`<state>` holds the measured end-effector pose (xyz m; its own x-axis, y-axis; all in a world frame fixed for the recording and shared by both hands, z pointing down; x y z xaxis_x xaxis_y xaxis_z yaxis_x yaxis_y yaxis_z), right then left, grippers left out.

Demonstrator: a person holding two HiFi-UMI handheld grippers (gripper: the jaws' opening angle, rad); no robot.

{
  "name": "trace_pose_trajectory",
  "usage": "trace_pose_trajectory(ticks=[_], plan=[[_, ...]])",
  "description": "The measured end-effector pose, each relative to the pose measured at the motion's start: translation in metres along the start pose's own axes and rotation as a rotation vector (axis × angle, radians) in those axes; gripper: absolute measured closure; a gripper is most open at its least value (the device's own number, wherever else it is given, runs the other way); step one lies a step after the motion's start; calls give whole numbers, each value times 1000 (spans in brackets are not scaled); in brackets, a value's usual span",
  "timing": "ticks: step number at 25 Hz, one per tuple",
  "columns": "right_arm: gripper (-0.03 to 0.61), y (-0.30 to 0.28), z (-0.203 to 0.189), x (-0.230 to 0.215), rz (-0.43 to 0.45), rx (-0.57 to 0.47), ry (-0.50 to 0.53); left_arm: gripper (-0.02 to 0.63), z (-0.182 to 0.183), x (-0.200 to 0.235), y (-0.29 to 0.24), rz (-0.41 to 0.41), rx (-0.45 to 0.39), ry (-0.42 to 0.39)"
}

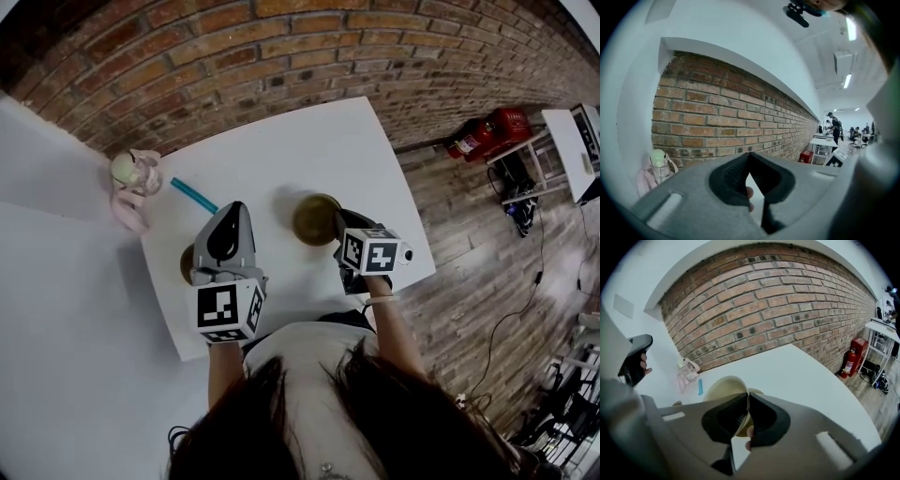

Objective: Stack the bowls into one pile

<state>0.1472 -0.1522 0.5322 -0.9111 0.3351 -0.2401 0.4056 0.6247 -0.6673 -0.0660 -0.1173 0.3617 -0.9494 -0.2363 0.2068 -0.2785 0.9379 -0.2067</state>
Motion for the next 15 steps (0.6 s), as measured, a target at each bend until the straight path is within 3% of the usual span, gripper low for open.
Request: trace_pose_trajectory(ticks=[15], plan=[[554, -6, -10, -26, -66, 43, -34, 614, -3, 0, -9, 1, 18, 9]])
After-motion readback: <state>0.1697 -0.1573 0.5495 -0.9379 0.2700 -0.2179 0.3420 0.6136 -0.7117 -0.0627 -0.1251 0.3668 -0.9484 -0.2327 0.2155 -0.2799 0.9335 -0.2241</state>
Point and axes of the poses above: the fingertips, and each gripper's own axes: y backward along the fingers, x to its left, z out of its top, the point moved 4 cm from there along y, backward along the fingers, and after that the axes turned 8 degrees about y, right-handed, at the moved point
